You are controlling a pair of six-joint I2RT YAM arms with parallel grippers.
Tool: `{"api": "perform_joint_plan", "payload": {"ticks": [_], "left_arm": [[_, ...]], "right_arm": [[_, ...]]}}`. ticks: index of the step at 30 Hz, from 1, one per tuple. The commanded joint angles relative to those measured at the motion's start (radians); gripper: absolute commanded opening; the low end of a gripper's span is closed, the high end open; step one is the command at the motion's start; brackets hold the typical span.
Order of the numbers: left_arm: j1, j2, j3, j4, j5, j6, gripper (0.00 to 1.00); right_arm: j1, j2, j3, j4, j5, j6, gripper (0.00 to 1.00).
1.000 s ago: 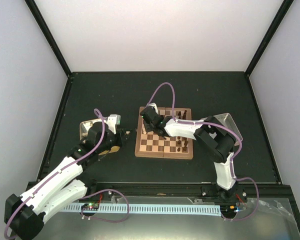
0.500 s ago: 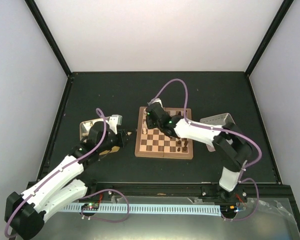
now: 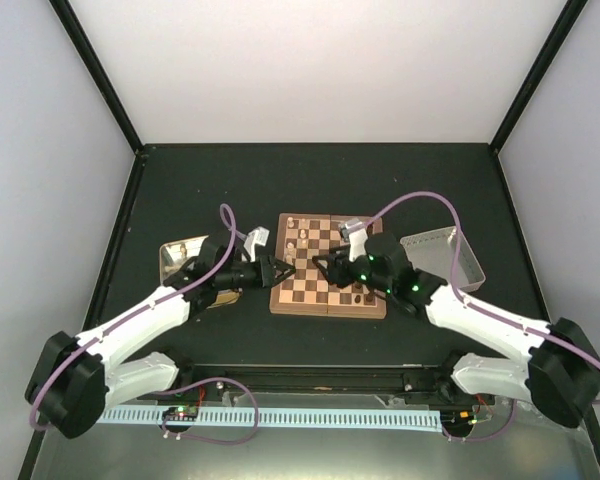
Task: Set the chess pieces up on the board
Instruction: Place the chess piece on the chessboard.
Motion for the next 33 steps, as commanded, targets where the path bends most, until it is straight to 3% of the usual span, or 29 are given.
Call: {"api": "perform_joint_plan", "payload": {"ticks": [1,11,25,33], "left_arm": [[0.002,0.055,0.039,0.215,0.174,-0.256,0.28],[0.0,0.065,0.014,0.432,0.236,-0.547,0.29],[-0.002,0.051,0.087,0.377,0.39,-0.455,0.3],[-0.001,0.046,0.093,0.375,0.437,-0.437,0.31]], "right_arm": [[0.002,-0.1,-0.114,0.173,-0.24,-0.135,0.57],[0.006,-0.141,-0.2,0.423,-0.406,-0.108,0.6],[0.006,-0.111,-0.128,0.389,-0.334,-0.156,0.53],[0.006,-0.091,-0.067,0.348,-0.415,-0.244,0.4]]}}
